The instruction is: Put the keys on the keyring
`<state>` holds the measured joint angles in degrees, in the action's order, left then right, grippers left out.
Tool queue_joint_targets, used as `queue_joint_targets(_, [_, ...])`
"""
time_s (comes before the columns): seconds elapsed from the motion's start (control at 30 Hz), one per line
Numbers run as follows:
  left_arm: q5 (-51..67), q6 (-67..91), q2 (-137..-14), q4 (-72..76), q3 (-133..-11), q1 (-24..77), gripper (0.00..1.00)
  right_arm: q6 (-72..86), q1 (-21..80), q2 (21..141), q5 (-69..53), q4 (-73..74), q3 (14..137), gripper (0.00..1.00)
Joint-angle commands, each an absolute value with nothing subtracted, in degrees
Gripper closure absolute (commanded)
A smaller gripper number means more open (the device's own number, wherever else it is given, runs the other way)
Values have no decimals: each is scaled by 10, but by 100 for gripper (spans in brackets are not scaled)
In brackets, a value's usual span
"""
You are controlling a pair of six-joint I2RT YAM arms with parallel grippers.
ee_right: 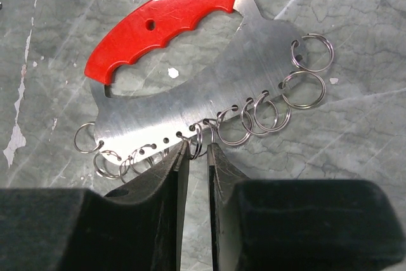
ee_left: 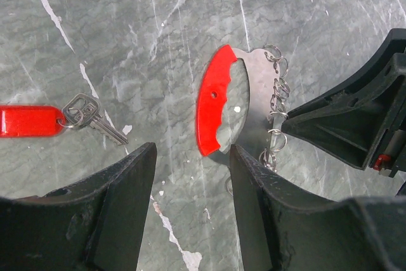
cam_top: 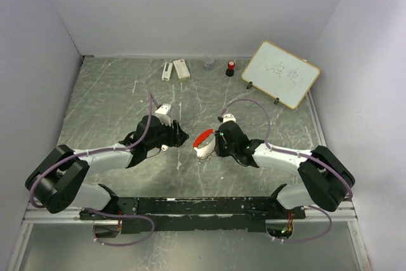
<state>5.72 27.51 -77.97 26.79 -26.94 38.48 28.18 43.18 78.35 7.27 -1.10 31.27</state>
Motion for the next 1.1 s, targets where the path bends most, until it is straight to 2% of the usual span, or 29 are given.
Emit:
queue_joint_targets(0.0, [47, 272, -773, 284, -270, 389, 39, 289, 430, 786, 66, -30, 307, 83])
queue_joint_targets(0.17, [46, 271, -774, 282, -271, 389, 39, 286, 430, 787, 70, -35, 306, 99])
queue_joint_targets(0.2, [45, 271, -775, 280, -272, 389, 39, 278, 430, 785, 74, -37, 307, 100])
queue_joint_targets(0.67, [39, 266, -761, 276, -283, 389, 39, 162, 430, 744, 121, -86, 316, 100])
queue_joint_targets(1.07, [65, 264, -745, 308, -260, 389, 39, 163, 430, 725, 114, -100, 331, 100])
